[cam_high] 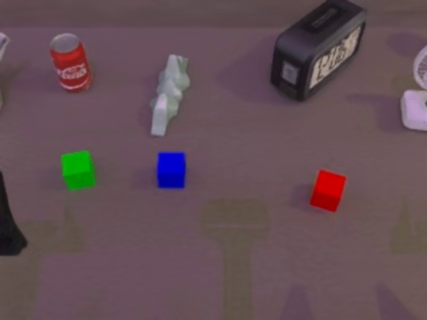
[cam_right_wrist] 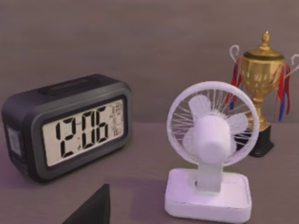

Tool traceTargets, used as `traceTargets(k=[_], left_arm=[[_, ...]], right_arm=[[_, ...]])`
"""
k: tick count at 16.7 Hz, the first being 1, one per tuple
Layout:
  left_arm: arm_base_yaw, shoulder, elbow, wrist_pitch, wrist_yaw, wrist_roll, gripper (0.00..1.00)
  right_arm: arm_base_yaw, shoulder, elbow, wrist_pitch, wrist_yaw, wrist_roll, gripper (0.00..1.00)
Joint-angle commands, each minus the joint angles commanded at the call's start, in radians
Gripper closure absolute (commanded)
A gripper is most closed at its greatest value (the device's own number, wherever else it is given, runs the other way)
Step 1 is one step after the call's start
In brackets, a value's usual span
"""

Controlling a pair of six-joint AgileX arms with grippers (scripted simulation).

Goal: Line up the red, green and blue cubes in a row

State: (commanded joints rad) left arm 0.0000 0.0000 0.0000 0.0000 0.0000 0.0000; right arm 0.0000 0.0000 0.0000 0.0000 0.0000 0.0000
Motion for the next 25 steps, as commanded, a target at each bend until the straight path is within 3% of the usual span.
traceTargets(k=[4,8,20,25], left_arm=[[0.0,0.0,0.0,0.0,0.0,0.0,0.0],[0.0,0.0,0.0,0.0,0.0,0.0,0.0],[0.0,0.0,0.0,0.0,0.0,0.0,0.0],[0.0,0.0,0.0,0.0,0.0,0.0,0.0]], right_arm=[[0.01,0.031,0.03,-0.021,-0.001,-0.015,0.0],[0.058,0.22,0.209,-0.142,-0.003,-0.1,0.0],[0.295,1.451,1.101,-0.789,0.003,-0.535,0.0],[0.38,1.84,1.415,-1.007,0.002,-0.686,0.0]])
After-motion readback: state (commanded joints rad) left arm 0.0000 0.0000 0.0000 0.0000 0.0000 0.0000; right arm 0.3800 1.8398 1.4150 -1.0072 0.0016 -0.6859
